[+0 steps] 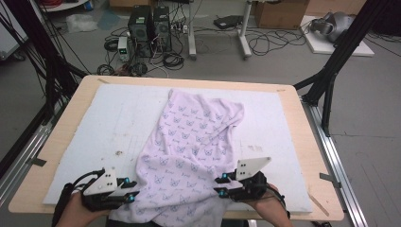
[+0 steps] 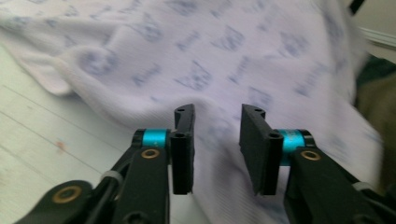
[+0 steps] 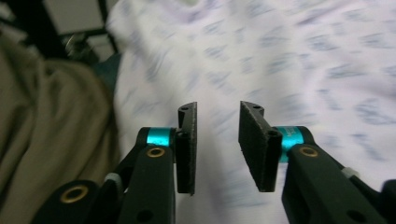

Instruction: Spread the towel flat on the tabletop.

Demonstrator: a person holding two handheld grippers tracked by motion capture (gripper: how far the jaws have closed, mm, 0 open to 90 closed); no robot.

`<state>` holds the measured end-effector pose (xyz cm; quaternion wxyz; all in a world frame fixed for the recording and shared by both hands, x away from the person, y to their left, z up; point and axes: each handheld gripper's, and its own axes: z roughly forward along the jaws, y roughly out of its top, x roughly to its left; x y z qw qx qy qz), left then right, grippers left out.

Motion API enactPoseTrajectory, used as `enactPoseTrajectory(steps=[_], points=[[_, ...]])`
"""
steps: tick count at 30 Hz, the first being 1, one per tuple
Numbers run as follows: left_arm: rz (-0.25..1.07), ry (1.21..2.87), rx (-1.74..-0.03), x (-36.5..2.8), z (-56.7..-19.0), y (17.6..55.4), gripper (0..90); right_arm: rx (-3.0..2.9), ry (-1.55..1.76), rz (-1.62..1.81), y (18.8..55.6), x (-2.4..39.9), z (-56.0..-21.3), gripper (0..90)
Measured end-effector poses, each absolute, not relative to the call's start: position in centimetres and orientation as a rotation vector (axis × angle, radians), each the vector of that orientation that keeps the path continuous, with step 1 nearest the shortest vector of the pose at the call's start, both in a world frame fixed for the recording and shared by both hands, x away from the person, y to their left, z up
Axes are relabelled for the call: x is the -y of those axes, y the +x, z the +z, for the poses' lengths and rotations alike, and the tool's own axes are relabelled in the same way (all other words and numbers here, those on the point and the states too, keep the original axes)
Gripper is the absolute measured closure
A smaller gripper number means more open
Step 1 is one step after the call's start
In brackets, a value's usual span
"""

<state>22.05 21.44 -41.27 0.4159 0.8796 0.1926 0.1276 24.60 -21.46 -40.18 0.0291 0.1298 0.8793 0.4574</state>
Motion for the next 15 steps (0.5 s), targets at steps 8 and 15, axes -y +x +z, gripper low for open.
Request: enactPoseTrajectory(steps=[8,15], points=[[0.27,2.236,-0.53,-19.2,-43.0,27.8,56.4,-2.741,0.561,1.352,27.3,21.6,-43.1,59.1],[0.228,2.274,-0.484,-18.9,-44.1,27.9,86.5,-2.765,0.545,1.237,27.3,21.0,-44.6,73.7]])
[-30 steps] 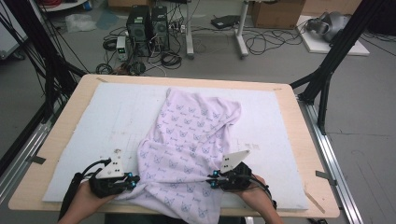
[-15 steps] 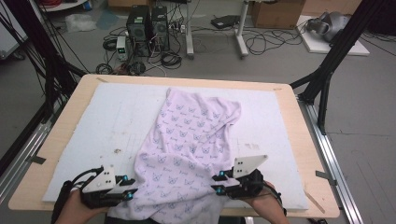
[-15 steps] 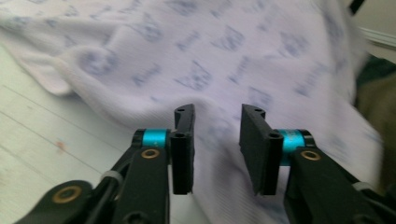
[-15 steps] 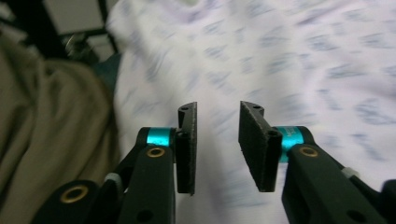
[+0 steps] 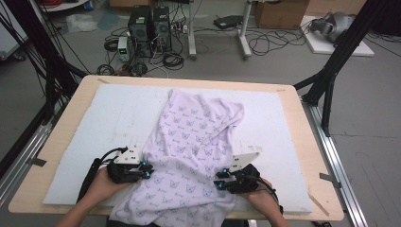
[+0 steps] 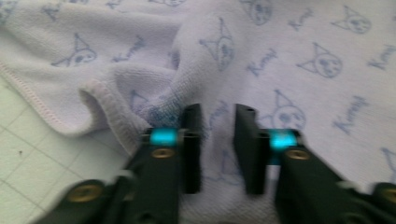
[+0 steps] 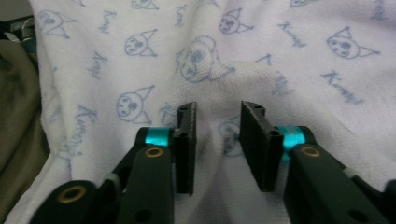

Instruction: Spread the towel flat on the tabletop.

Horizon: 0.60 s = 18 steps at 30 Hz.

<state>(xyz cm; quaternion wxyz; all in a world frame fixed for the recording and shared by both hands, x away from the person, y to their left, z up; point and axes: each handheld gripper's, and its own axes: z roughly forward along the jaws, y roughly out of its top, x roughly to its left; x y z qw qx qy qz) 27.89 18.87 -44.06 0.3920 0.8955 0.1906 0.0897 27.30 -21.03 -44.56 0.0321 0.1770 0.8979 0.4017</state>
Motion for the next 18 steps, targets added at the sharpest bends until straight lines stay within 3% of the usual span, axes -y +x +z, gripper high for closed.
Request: enactPoseTrajectory(steps=[3,18], points=[[0.238,2.291,-0.479,-19.1,-43.9,27.1,87.7,-2.792,0.504,1.235,27.4,21.1,-44.5,85.5],[0.258,2.265,-0.479,-22.3,-43.3,21.0,88.1,-2.838,0.348,1.237,25.7,19.8,-43.2,87.0]])
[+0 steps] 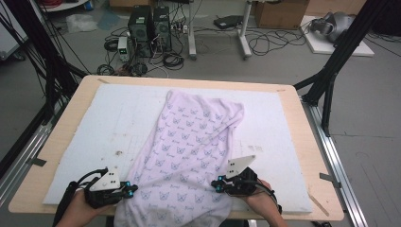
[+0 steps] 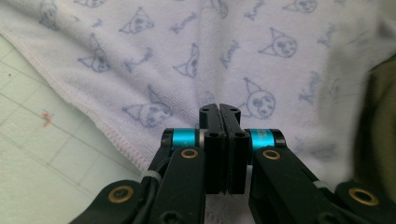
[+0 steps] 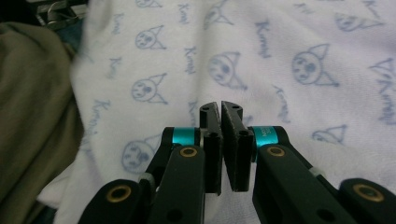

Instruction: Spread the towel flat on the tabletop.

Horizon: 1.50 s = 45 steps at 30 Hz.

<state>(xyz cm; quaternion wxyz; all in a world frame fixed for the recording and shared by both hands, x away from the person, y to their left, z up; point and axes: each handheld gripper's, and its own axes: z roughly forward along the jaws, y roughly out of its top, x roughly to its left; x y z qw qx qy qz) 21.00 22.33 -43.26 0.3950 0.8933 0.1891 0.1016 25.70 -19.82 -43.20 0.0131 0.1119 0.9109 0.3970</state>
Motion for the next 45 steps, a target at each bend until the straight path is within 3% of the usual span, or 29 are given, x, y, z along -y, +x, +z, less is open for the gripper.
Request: enactPoseTrajectory(steps=[2,5,11,13,18,22,30,33,35,36,39,42,45], points=[[0.253,2.254,-0.461,-22.3,-43.1,20.7,86.6,-2.845,0.331,1.244,25.2,20.0,-43.1,86.7],[0.266,2.236,-0.476,-22.3,-42.6,21.2,68.8,-2.802,0.363,1.295,24.7,20.9,-42.3,75.8],[0.295,2.244,-0.524,-21.6,-43.2,24.4,59.5,-2.751,0.44,1.285,26.0,21.8,-42.1,67.4],[0.276,2.268,-0.536,-21.4,-43.9,25.2,60.5,-2.773,0.454,1.238,26.5,21.6,-42.9,66.4],[0.254,2.274,-0.512,-21.5,-44.0,25.0,87.0,-2.796,0.488,1.218,27.2,21.5,-44.4,76.0],[0.266,2.269,-0.533,-22.1,-43.9,24.4,88.4,-2.814,0.463,1.221,27.1,21.7,-44.3,89.4],[0.273,2.254,-0.526,-22.6,-43.3,22.7,88.4,-2.822,0.424,1.217,26.0,22.7,-43.7,89.4],[0.256,2.254,-0.506,-22.5,-43.3,22.6,84.2,-2.812,0.436,1.303,25.5,23.2,-43.4,75.9],[0.245,2.261,-0.519,-22.3,-43.5,22.8,68.4,-2.813,0.44,1.299,25.3,23.2,-43.6,68.8],[0.235,2.268,-0.522,-22.3,-43.6,22.9,65.2,-2.824,0.442,1.295,25.2,23.1,-43.8,68.0],[0.225,2.259,-0.524,-22.4,-44.1,23.3,69.6,-2.837,0.442,1.269,25.2,22.7,-44.6,71.6],[0.213,2.253,-0.53,-22.5,-44.2,23.5,85.9,-2.845,0.451,1.291,25.4,22.9,-44.7,87.5],[0.229,2.257,-0.526,-22.4,-44.1,23.3,87.7,-2.847,0.391,1.244,25.2,22.9,-44.4,88.5]])
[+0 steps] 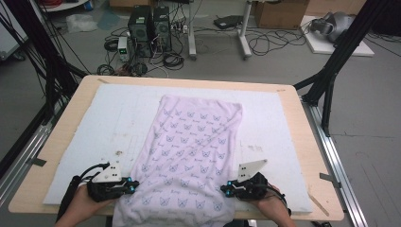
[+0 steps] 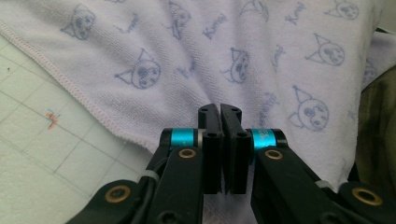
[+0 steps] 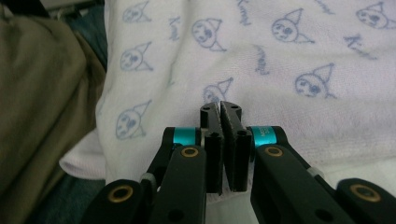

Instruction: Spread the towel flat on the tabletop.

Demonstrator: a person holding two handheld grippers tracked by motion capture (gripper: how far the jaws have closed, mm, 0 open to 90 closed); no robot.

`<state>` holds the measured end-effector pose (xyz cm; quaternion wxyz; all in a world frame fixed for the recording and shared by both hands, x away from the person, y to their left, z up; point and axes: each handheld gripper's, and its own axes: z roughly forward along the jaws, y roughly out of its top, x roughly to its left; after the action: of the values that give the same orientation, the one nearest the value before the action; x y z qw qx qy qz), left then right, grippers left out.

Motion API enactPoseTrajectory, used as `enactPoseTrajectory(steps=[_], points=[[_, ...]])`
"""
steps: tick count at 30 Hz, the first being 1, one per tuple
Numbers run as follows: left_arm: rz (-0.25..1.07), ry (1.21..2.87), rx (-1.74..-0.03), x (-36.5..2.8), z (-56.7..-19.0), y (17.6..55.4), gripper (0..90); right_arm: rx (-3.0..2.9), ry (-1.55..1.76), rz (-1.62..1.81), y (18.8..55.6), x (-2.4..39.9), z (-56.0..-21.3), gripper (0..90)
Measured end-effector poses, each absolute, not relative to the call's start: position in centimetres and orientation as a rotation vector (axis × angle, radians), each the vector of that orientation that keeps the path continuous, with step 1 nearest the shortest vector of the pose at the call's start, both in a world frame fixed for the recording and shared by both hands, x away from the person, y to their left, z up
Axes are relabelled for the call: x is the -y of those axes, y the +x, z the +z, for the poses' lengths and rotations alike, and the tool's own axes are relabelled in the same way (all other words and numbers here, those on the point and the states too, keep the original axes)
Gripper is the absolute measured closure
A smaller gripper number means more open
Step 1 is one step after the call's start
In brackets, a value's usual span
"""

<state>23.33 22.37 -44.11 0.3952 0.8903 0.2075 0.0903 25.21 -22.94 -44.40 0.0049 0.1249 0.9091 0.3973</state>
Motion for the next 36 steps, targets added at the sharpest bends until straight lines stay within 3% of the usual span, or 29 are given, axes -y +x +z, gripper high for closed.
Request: enactPoseTrajectory(steps=[8,9,11,14,17,19,20,21,22,24,33,35,36], points=[[0.207,2.225,-0.471,-22.1,-43.2,21.6,87.7,-2.821,0.351,1.291,23.2,25.2,-42.2,88.7],[0.193,2.22,-0.465,-22.0,-43.1,21.5,85.2,-2.819,0.352,1.297,22.9,25.5,-41.8,87.2],[0.222,2.229,-0.464,-21.8,-43.0,21.8,66.7,-2.806,0.396,1.336,23.0,25.7,-41.5,75.2],[0.247,2.237,-0.484,-21.6,-43.1,23.1,60.3,-2.804,0.414,1.341,23.5,24.9,-42.0,64.8],[0.229,2.258,-0.492,-21.4,-43.7,24.3,61.2,-2.831,0.39,1.338,24.0,23.3,-43.0,61.6],[0.219,2.274,-0.459,-21.2,-44.2,24.6,69.8,-2.862,0.366,1.318,24.2,22.4,-43.7,61.7],[0.196,2.26,-0.457,-21.3,-44.2,24.6,74.4,-2.877,0.35,1.311,24.3,22.1,-44.1,64.8],[0.203,2.266,-0.448,-21.3,-44.2,24.5,84.6,-2.896,0.34,1.291,24.4,21.9,-44.4,69.9],[0.219,2.269,-0.449,-21.3,-44.1,24.3,87.3,-2.885,0.327,1.29,24.3,21.8,-44.6,76.0],[0.242,2.271,-0.457,-21.4,-44.1,24.0,88.3,-2.908,0.322,1.31,24.4,22.0,-44.7,88.0],[0.254,2.263,-0.484,-23.0,-43.8,22.0,88.7,-2.927,0.269,1.31,23.3,22.8,-44.2,90.0],[0.257,2.274,-0.476,-22.9,-43.8,21.9,87.6,-2.914,0.277,1.328,23.0,22.7,-44.0,85.5],[0.255,2.263,-0.489,-22.8,-43.9,22.0,83.3,-2.903,0.28,1.342,22.9,22.4,-44.0,75.4]])
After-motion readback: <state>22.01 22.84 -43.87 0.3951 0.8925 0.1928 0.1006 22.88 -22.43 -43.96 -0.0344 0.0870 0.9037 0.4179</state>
